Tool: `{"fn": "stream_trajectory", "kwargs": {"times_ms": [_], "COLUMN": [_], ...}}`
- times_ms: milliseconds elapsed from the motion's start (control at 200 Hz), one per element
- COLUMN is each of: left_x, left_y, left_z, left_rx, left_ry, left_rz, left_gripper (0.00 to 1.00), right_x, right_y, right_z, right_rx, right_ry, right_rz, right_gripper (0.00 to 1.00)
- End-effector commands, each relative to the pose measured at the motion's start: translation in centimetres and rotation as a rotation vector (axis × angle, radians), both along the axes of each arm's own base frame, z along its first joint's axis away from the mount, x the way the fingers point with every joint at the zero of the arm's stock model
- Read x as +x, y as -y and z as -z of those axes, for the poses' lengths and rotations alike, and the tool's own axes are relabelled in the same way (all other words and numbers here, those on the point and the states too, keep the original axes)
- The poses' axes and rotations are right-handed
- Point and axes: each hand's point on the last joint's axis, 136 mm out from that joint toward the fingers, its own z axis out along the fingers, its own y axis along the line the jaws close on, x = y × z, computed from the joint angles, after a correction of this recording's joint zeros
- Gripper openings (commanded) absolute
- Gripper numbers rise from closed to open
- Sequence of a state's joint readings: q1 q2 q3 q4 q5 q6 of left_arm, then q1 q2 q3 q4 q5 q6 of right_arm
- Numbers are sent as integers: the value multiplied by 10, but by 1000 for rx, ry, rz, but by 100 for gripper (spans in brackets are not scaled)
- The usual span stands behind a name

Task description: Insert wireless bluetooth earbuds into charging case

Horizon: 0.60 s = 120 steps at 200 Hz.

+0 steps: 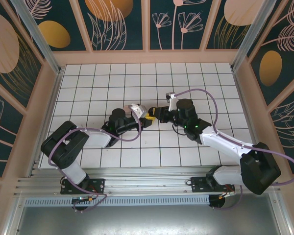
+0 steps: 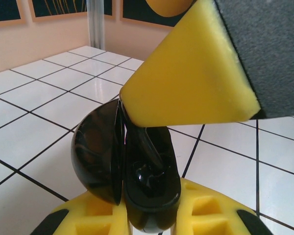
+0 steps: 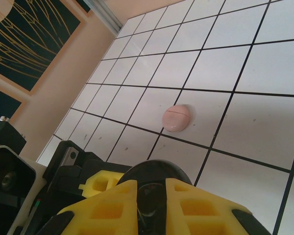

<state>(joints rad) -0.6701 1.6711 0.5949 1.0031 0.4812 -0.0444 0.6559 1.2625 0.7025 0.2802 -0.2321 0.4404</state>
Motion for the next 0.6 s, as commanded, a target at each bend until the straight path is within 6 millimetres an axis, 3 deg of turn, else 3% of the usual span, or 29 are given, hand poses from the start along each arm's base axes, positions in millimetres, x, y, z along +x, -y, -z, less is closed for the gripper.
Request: {"fn": "stream_trajectory", "kwargs": {"times_ms": [0,596], "left_x": [1,4], "left_y": [3,1], "left_z": [-30,-34], "left_rx": [-45,-38], "left_ry": [80,100], "left_rz": [-2,-22], "left_gripper": [7,7], "right_x": [3,-10], "right_y": [-1,1], "right_z": [2,0], "right_rx": [-58,-141], "right_ry": [21,69], "right_rz": [8,-39], "right_gripper": [18,17]}}
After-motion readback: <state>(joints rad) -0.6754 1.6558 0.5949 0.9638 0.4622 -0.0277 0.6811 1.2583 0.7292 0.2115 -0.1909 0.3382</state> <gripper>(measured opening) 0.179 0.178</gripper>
